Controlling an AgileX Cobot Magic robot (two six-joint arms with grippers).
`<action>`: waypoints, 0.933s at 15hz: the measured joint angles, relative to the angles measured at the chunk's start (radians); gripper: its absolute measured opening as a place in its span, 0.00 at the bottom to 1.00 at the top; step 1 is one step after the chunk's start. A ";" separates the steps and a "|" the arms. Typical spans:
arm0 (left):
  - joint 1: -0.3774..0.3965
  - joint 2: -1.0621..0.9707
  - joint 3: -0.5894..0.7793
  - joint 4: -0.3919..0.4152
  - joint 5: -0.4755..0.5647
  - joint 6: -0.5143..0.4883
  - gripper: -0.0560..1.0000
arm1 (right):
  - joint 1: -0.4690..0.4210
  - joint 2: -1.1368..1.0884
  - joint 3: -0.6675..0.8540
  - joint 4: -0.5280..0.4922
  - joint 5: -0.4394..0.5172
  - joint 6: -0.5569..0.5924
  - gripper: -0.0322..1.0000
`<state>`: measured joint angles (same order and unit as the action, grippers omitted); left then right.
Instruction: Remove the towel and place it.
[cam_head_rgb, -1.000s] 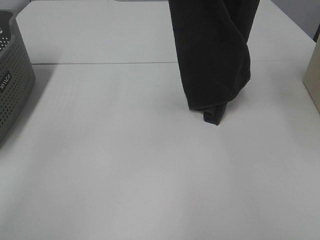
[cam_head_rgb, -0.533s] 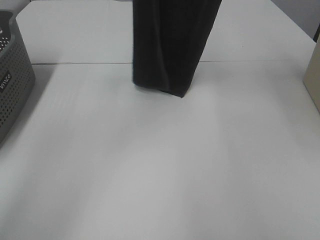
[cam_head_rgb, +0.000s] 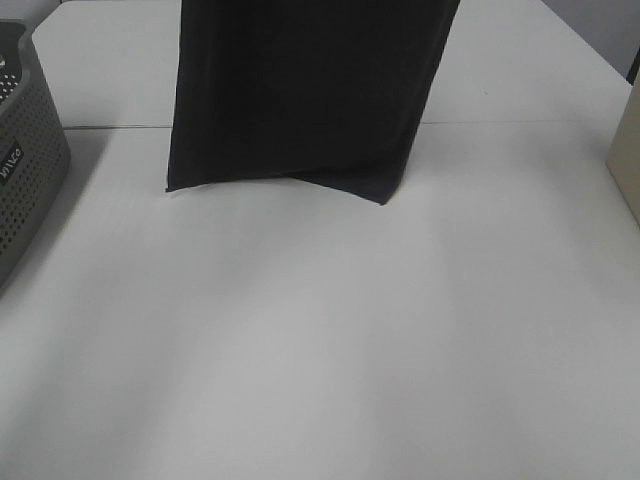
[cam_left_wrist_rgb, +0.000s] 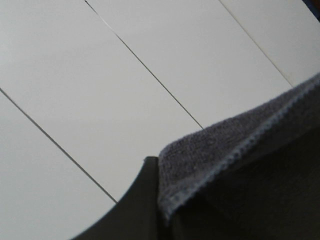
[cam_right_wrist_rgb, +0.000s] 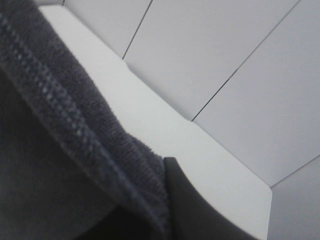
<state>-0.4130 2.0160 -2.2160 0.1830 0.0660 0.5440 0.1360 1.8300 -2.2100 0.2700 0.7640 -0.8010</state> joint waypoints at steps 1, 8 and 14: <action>0.012 0.017 0.000 0.000 -0.028 0.002 0.05 | 0.000 0.011 0.000 0.017 -0.069 0.031 0.04; 0.044 0.240 -0.122 -0.006 -0.438 -0.001 0.05 | 0.000 0.156 -0.001 0.186 -0.558 0.059 0.04; 0.099 0.485 -0.506 -0.007 -0.387 -0.068 0.05 | 0.002 0.272 -0.127 0.285 -0.638 0.059 0.04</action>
<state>-0.3140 2.5010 -2.7220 0.1760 -0.3210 0.4760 0.1380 2.1020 -2.3370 0.5550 0.1260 -0.7420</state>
